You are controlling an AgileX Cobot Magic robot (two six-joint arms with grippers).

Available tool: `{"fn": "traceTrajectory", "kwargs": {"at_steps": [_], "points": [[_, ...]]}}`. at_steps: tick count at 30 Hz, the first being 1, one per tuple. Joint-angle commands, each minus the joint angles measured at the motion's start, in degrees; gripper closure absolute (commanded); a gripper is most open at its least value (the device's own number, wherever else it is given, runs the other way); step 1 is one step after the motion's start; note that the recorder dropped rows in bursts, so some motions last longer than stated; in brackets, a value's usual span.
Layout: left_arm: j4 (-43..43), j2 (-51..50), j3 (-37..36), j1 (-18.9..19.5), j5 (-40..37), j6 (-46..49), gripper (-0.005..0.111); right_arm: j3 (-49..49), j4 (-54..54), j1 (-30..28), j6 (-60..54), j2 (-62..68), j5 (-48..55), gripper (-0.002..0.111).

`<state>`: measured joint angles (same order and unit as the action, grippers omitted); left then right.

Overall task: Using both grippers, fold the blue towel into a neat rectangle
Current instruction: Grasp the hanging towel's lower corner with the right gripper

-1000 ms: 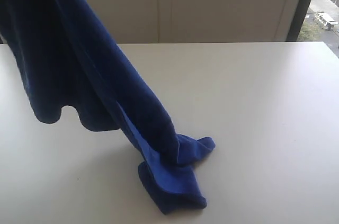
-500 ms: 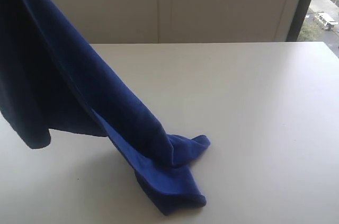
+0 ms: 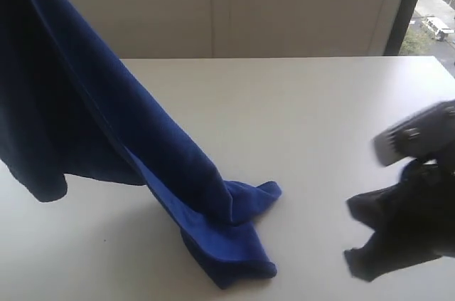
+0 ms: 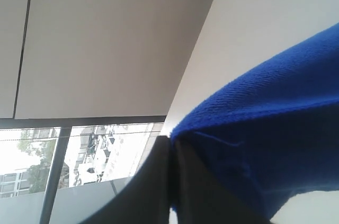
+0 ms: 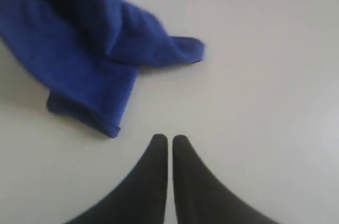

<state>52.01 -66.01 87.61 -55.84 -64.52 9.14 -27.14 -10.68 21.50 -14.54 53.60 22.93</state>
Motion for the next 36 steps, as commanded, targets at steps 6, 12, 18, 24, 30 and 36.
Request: {"fn": "traceTrajectory", "kwargs": {"at_steps": [6,12,18,24,30,36], "points": [[0.5,1.0,0.4,-0.2,-0.5,-0.4,0.107,-7.9,-9.2,5.4,-23.4,25.3,-1.3,0.063],[-0.9,2.6,0.4,-0.2,0.0,-0.4,0.107,-9.8,-14.7,6.9,-30.7,32.3,-1.9,0.063],[-0.9,2.7,0.4,-0.2,-0.4,-0.4,0.107,-12.5,-15.4,11.0,-37.9,36.3,-3.3,0.063],[-0.9,2.7,0.4,-0.2,-0.5,-0.4,0.107,-12.5,-15.2,11.1,-39.7,40.3,-9.1,0.070],[-0.9,2.7,0.4,-0.2,-0.5,-0.3,0.107,-12.5,-15.2,11.1,-39.7,41.7,-10.7,0.076],[-0.9,2.7,0.4,-0.2,-0.6,-0.3,0.107,-12.5,-14.8,11.1,-39.7,42.2,-10.7,0.091]]}}
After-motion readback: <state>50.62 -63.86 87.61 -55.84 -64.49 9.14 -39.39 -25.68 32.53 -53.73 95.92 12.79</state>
